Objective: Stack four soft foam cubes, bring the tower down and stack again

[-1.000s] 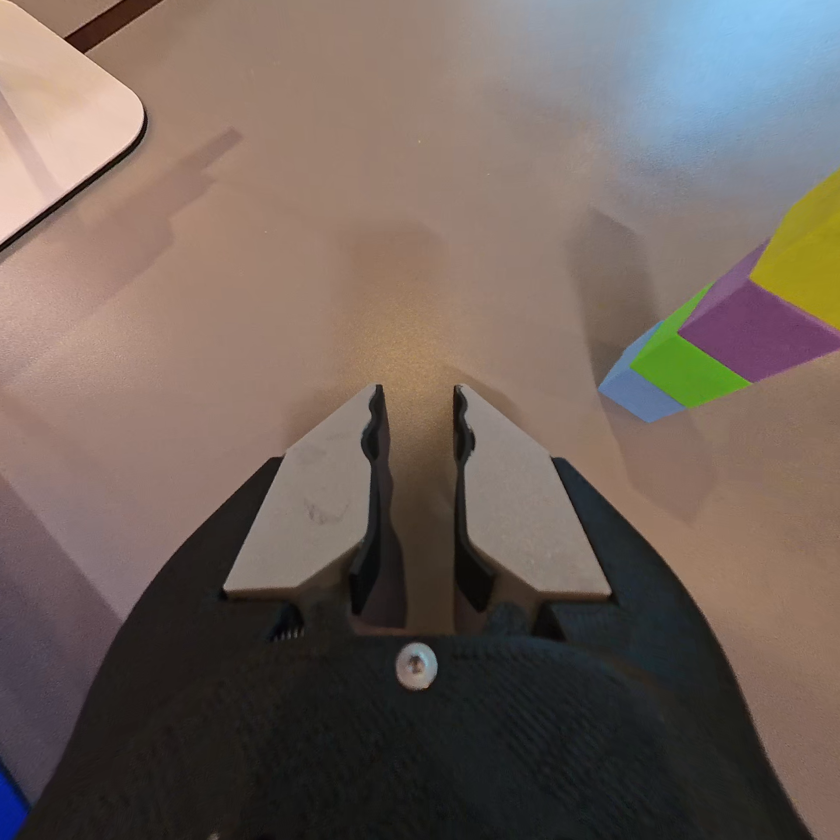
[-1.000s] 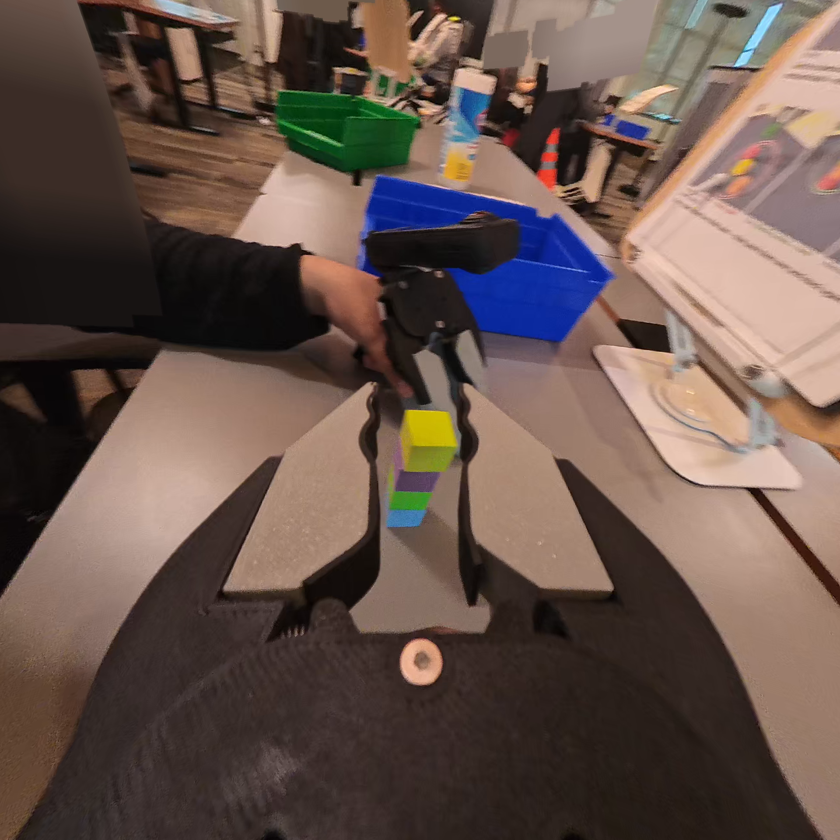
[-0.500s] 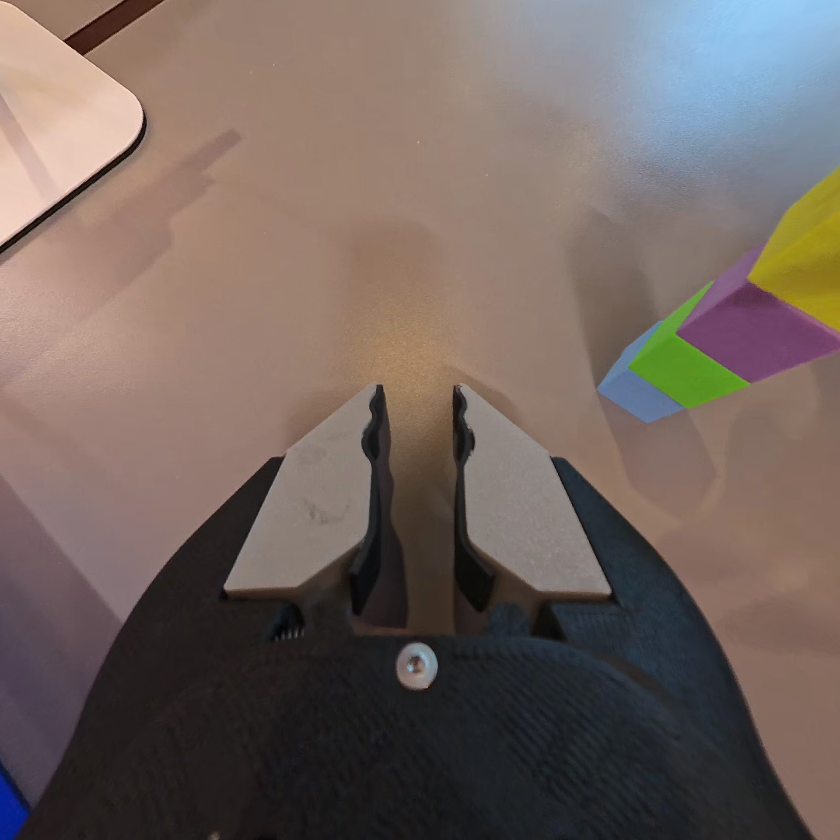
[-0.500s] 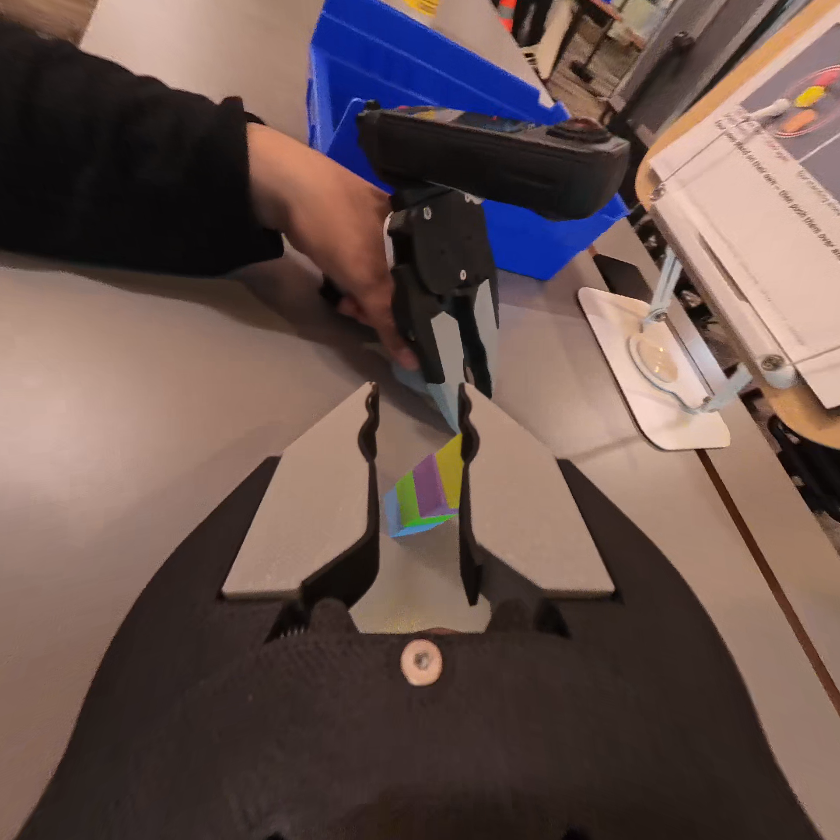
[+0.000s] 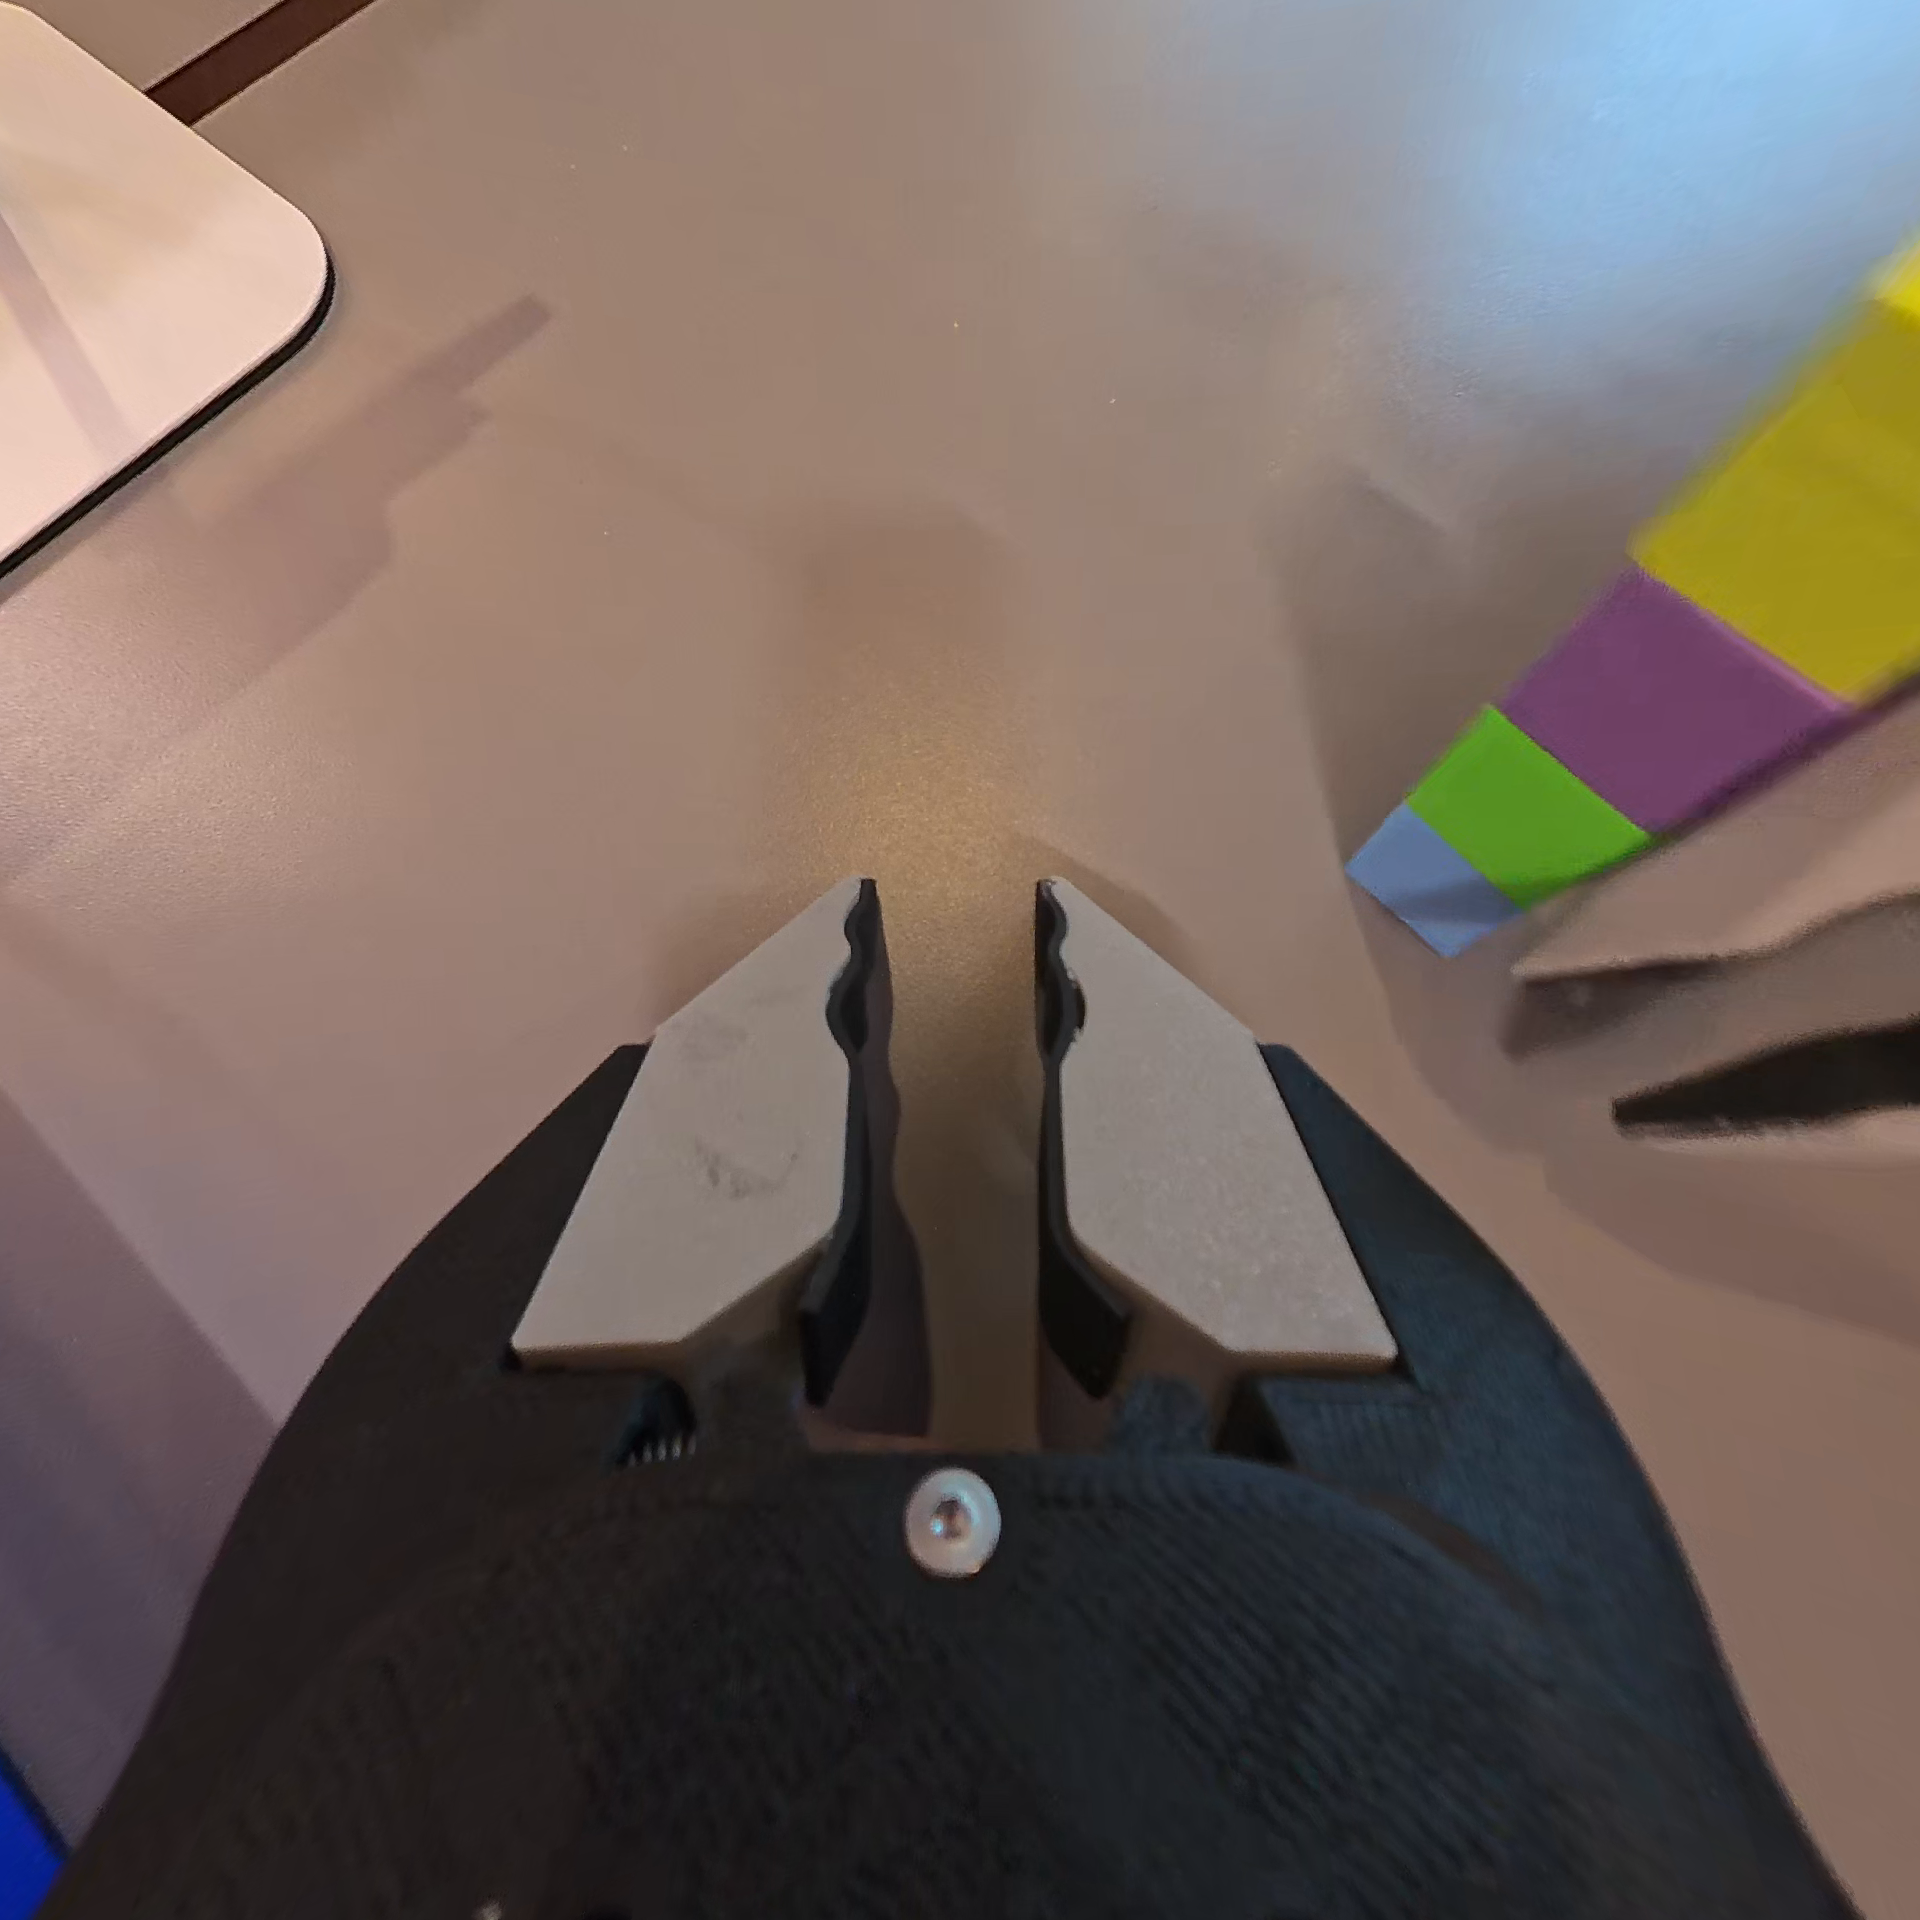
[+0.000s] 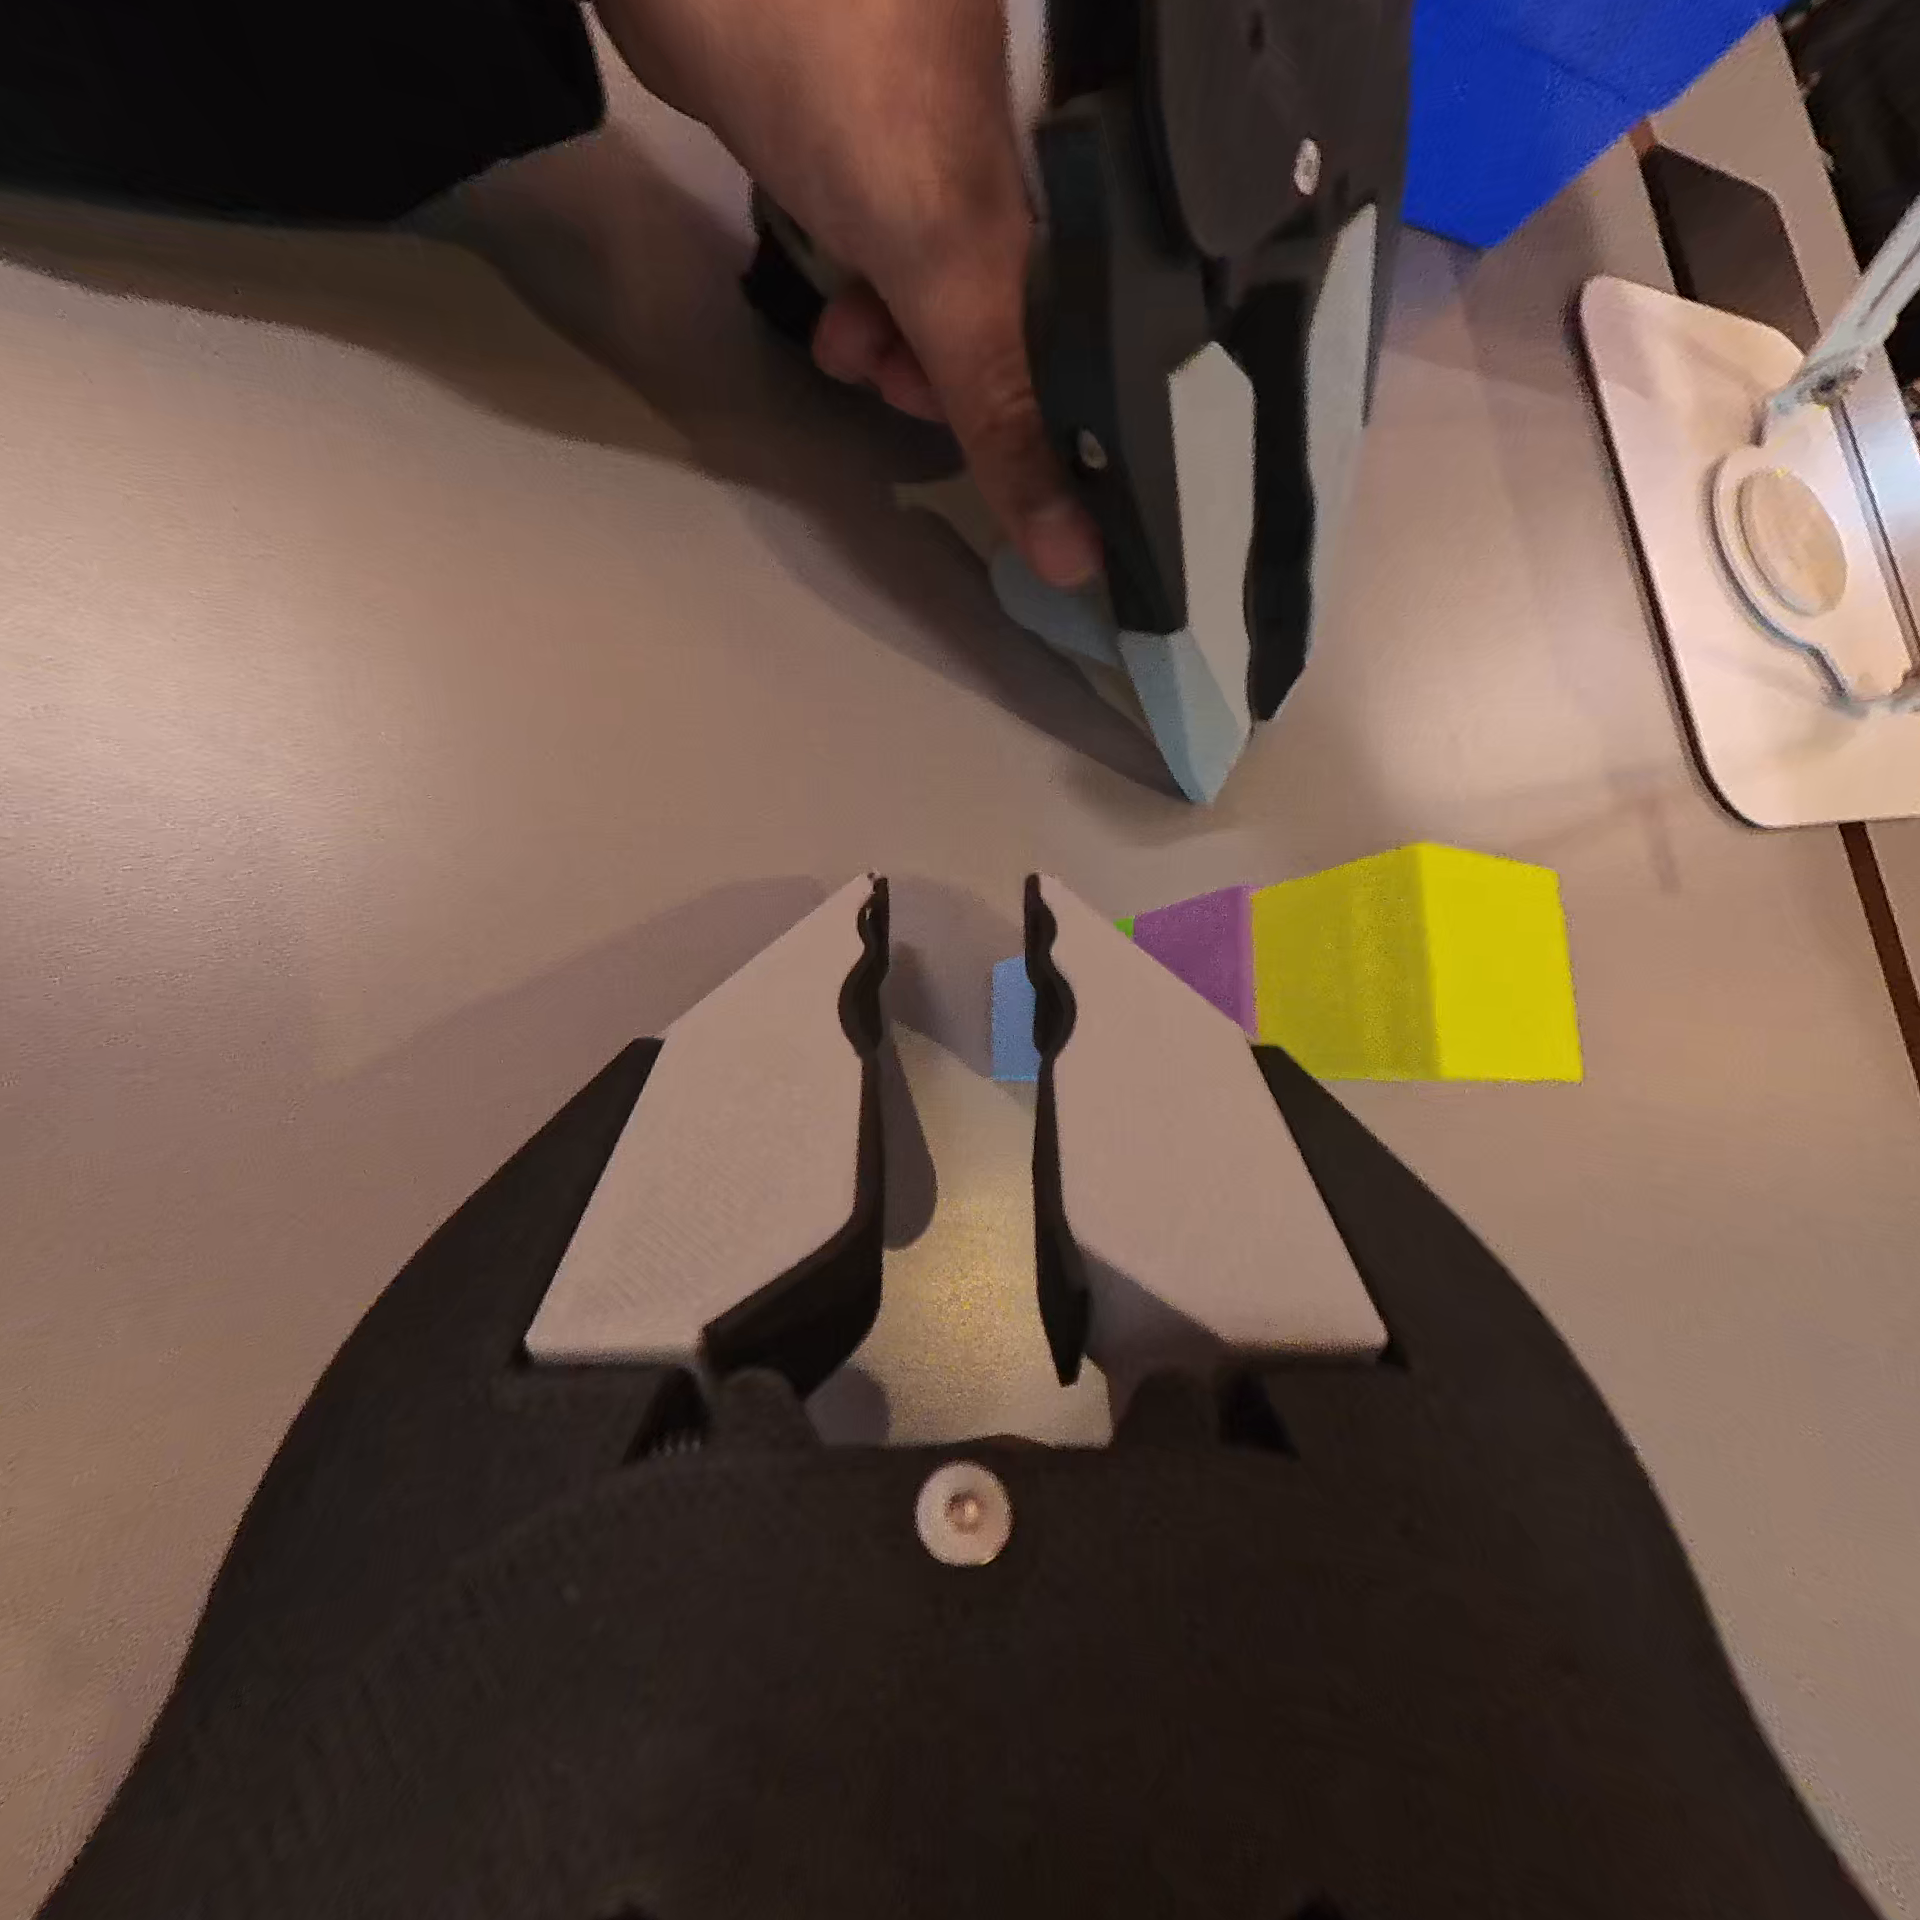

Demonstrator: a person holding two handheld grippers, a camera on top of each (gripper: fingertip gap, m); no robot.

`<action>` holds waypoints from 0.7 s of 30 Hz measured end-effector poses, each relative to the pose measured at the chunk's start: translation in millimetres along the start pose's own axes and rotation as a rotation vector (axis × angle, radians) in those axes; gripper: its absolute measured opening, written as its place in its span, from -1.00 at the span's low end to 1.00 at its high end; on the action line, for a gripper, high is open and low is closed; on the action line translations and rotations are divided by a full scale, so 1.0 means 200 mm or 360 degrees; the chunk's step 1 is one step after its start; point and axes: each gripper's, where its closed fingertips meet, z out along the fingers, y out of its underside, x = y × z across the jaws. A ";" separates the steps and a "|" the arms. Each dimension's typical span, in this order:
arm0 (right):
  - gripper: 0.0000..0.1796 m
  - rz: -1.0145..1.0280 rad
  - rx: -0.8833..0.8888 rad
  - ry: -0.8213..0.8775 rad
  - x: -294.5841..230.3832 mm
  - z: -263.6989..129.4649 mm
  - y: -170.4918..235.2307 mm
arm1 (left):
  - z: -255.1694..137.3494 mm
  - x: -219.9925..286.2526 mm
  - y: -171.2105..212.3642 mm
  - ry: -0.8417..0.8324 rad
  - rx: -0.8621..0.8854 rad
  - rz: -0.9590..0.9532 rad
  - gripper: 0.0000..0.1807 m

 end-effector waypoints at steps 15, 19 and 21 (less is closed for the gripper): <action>-0.68 0.0293 0.0036 0.0233 0.25 -0.04 0.08 | 0.00 0.00 0.00 -0.0001 0.0000 0.0004 -0.69; -0.68 0.0281 0.0031 0.0265 0.27 -0.06 0.08 | 0.00 0.01 0.00 0.0000 0.0000 0.0004 -0.69; -0.68 0.0316 0.0063 0.0275 0.30 -0.08 0.07 | 0.00 0.00 0.00 0.0000 0.0000 0.0005 -0.70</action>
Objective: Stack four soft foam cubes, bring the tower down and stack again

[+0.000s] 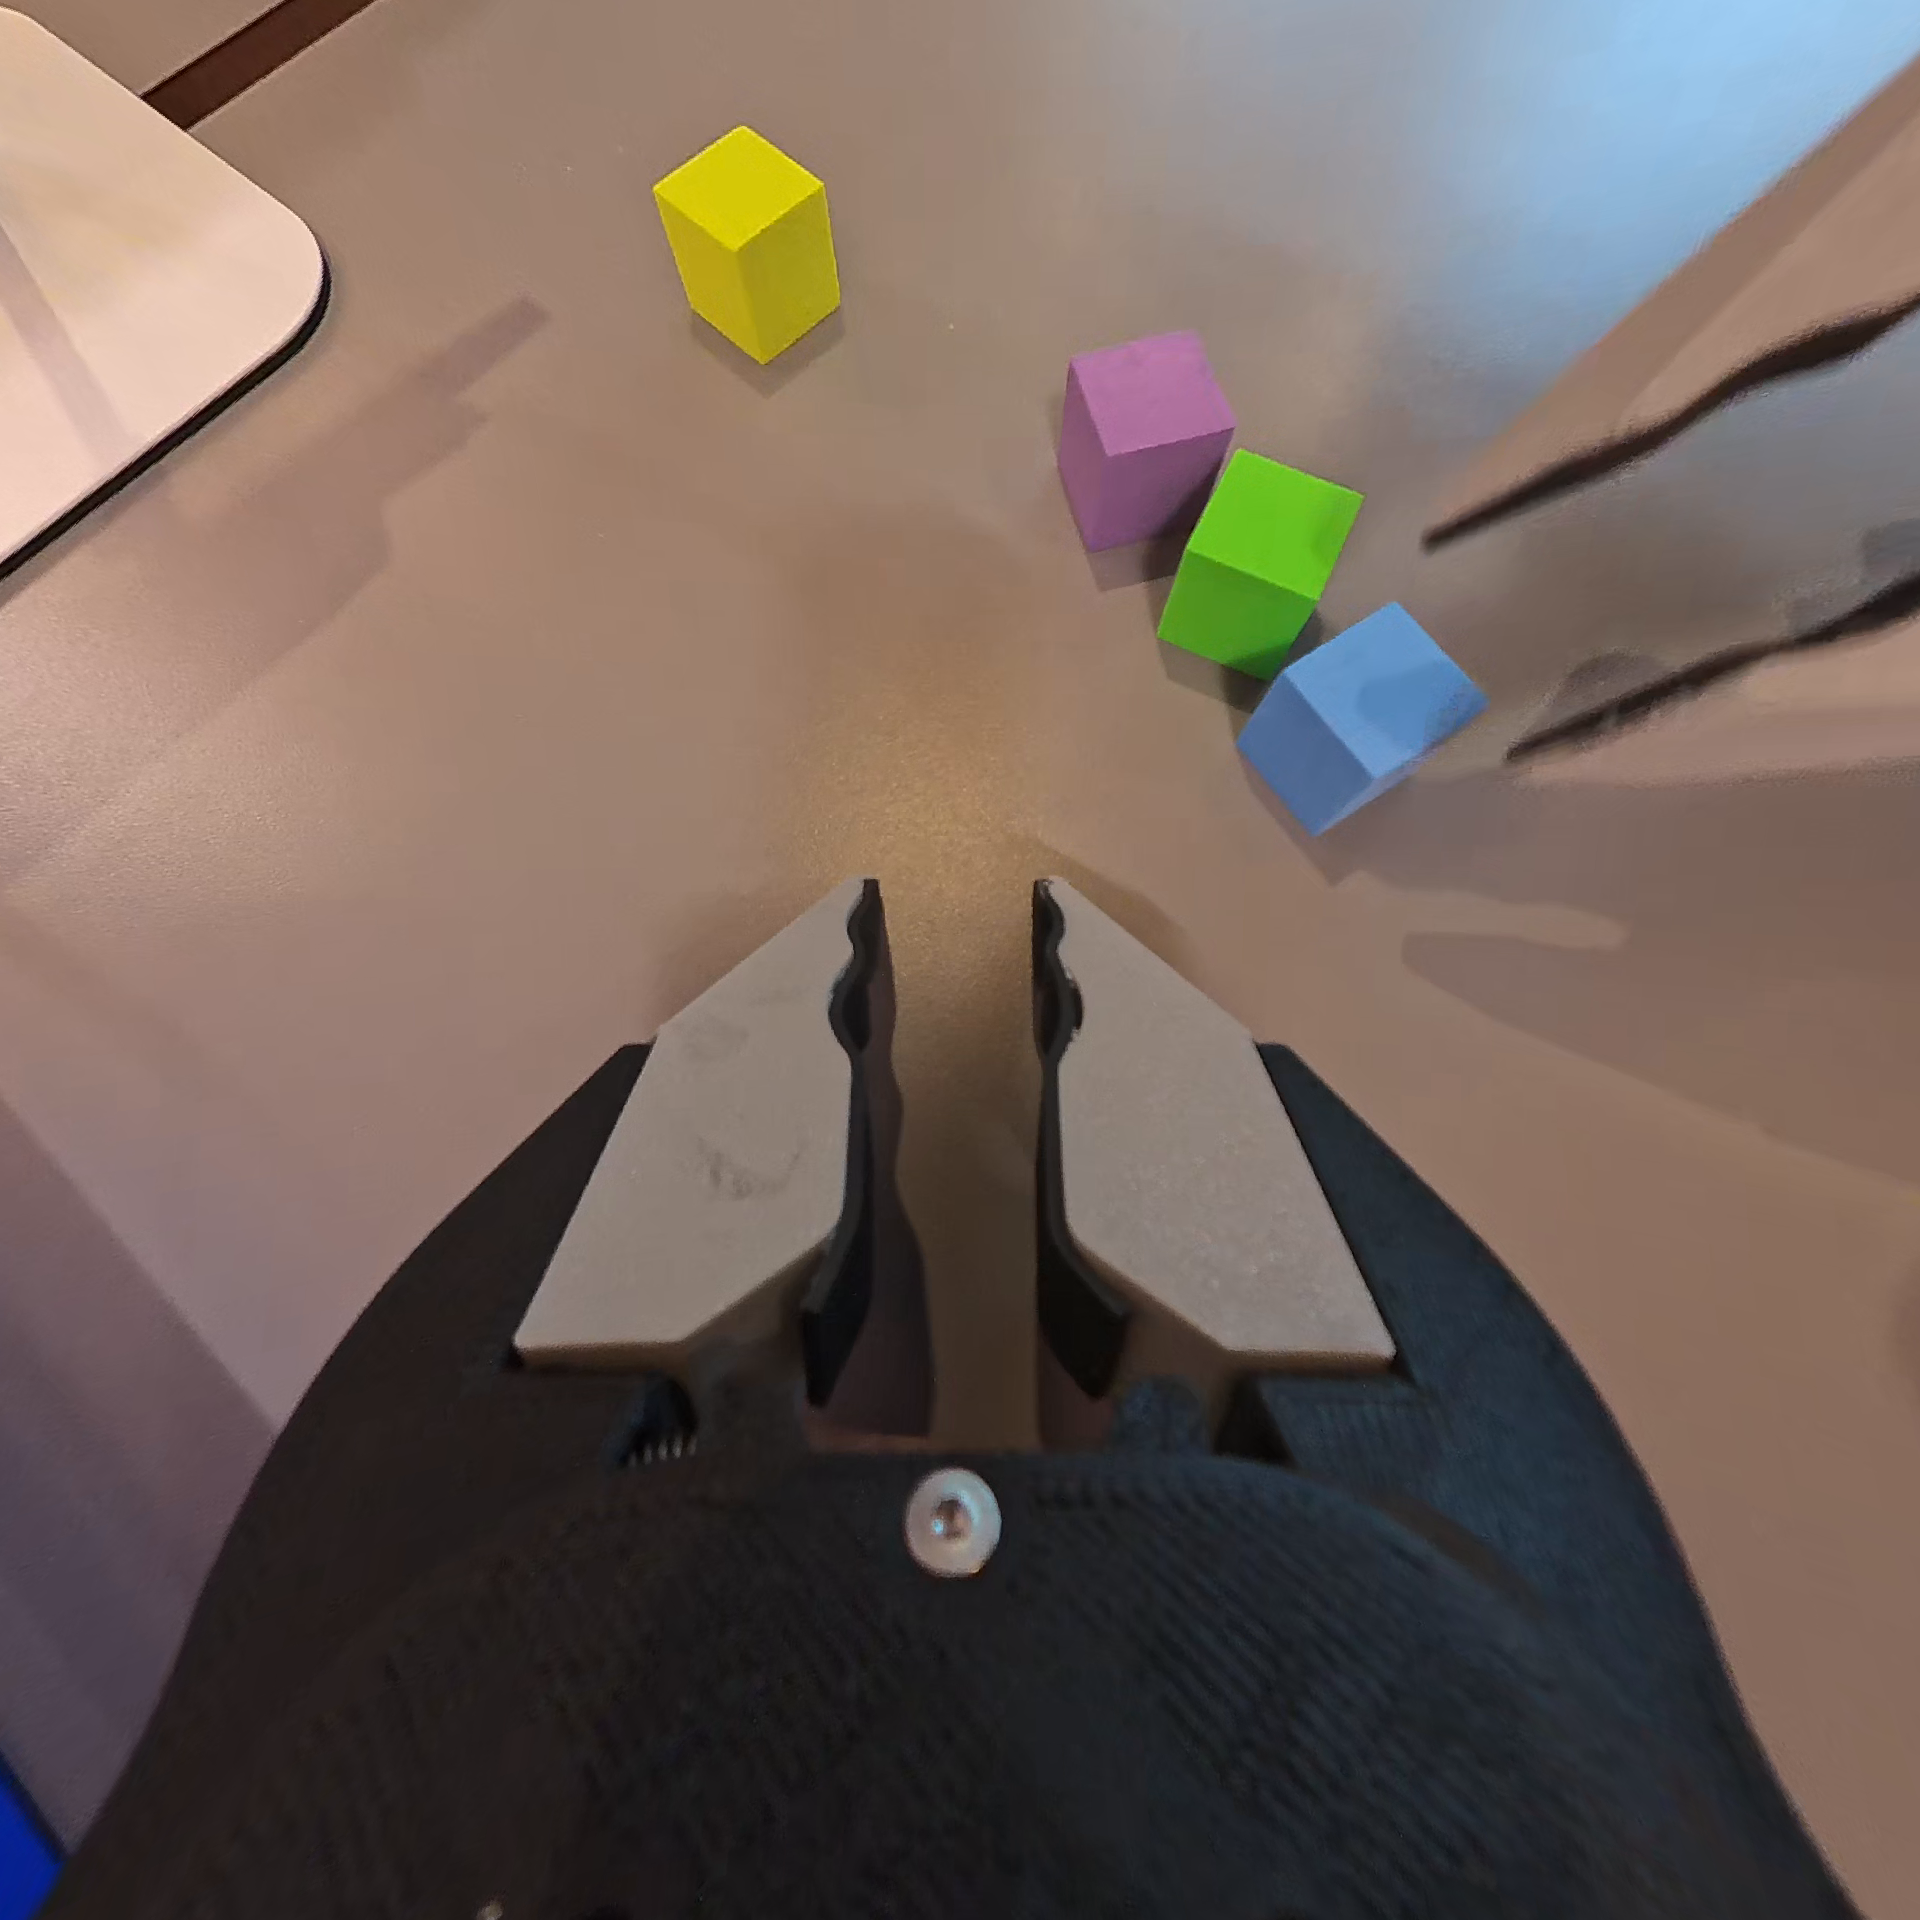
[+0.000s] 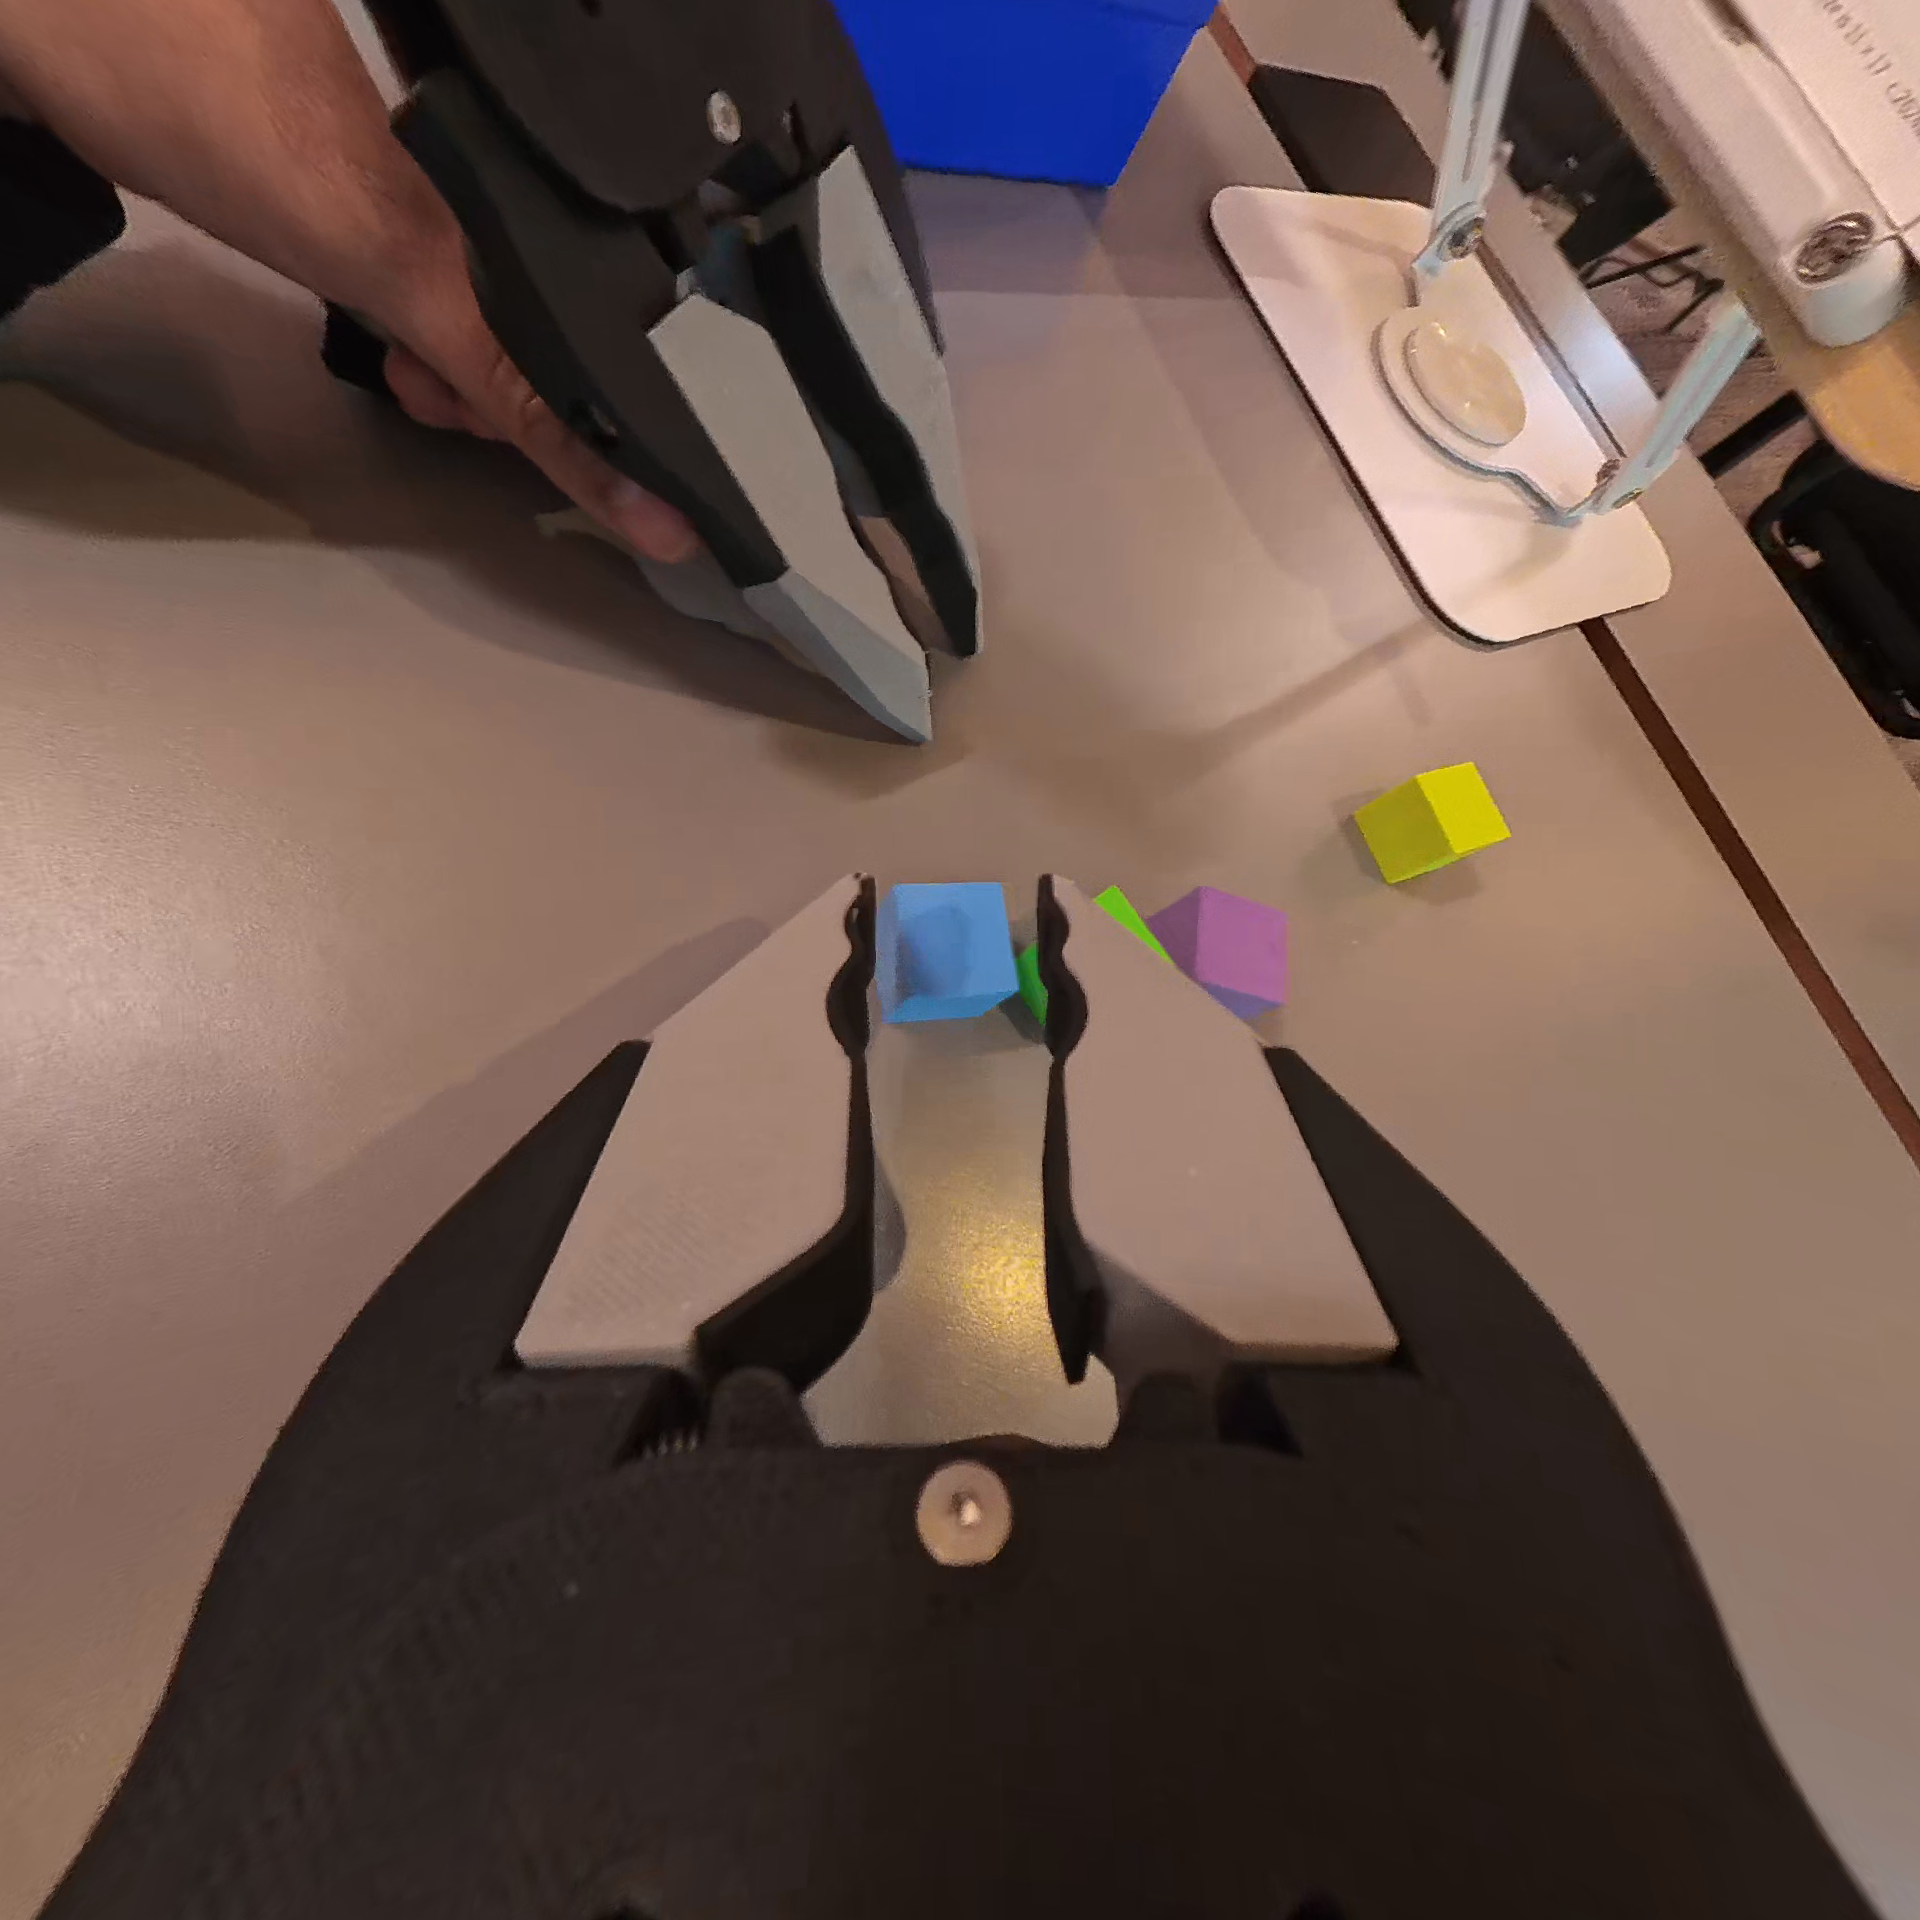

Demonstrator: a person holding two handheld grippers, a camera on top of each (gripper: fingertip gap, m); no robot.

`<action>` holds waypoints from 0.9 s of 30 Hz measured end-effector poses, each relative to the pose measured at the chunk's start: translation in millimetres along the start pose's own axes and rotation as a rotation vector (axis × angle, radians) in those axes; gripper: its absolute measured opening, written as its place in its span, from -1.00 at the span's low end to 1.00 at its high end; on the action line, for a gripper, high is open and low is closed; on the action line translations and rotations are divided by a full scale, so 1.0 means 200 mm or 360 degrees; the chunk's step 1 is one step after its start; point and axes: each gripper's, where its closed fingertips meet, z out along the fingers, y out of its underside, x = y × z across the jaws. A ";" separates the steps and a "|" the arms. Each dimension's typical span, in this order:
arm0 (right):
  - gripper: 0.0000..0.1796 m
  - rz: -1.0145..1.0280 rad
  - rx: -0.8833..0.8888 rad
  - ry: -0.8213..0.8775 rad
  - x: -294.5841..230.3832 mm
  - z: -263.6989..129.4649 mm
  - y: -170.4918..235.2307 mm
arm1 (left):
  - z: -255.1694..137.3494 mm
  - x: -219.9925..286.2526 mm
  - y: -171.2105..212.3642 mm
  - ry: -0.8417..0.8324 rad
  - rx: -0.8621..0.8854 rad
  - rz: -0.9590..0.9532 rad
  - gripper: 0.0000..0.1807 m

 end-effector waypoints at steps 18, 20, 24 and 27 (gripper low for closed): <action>-0.70 0.0587 -0.0019 0.0270 0.62 -0.09 0.39 | 0.01 0.31 -0.01 0.0317 -0.0018 0.0257 -0.14; -0.70 0.0645 -0.0015 0.0249 0.64 -0.08 0.43 | 0.02 0.32 -0.02 0.0314 -0.0017 0.0255 -0.15; -0.70 0.0749 -0.0015 0.0210 0.66 -0.07 0.47 | 0.05 0.34 -0.04 0.0303 -0.0011 0.0248 -0.23; -0.68 0.0768 -0.0050 0.0195 0.66 -0.05 0.51 | 0.07 0.36 -0.07 0.0302 -0.0007 0.0248 -0.28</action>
